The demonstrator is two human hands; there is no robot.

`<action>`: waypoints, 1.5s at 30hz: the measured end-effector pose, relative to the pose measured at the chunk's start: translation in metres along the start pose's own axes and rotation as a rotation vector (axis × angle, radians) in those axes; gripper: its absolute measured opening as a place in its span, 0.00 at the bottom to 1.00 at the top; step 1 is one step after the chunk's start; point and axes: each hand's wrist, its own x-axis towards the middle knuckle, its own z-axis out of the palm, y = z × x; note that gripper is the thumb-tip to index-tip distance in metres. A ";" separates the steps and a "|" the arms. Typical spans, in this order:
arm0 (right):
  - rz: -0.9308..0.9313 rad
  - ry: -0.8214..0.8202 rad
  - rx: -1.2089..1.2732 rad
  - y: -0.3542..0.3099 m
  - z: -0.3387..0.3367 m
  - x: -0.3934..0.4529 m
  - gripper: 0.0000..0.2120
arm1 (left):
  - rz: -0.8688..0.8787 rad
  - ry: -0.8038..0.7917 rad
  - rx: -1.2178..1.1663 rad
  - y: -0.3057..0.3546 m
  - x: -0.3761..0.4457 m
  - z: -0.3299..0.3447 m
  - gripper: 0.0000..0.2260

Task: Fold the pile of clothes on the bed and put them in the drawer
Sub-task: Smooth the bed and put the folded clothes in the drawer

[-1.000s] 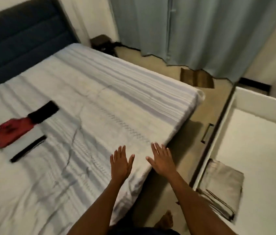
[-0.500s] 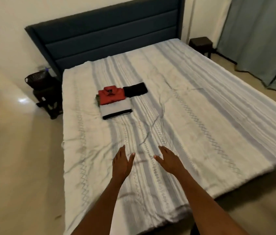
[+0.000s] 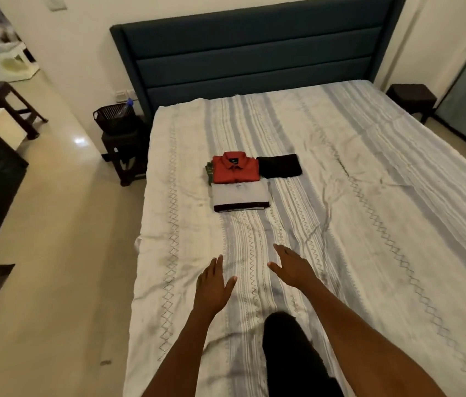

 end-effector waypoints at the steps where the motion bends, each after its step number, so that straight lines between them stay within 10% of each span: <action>1: -0.009 -0.017 -0.019 0.001 -0.003 0.023 0.35 | -0.008 -0.003 0.020 -0.006 0.017 0.004 0.40; 21: -0.189 -0.111 -0.487 0.105 0.053 0.496 0.49 | 0.055 0.025 0.492 -0.094 0.475 0.119 0.37; 36: -0.270 0.155 -0.387 0.114 0.046 0.515 0.30 | 0.140 -0.114 0.562 -0.098 0.543 0.103 0.31; 45: -0.336 -0.081 -0.265 0.110 -0.002 0.390 0.27 | 0.229 -0.241 0.362 -0.066 0.423 0.073 0.32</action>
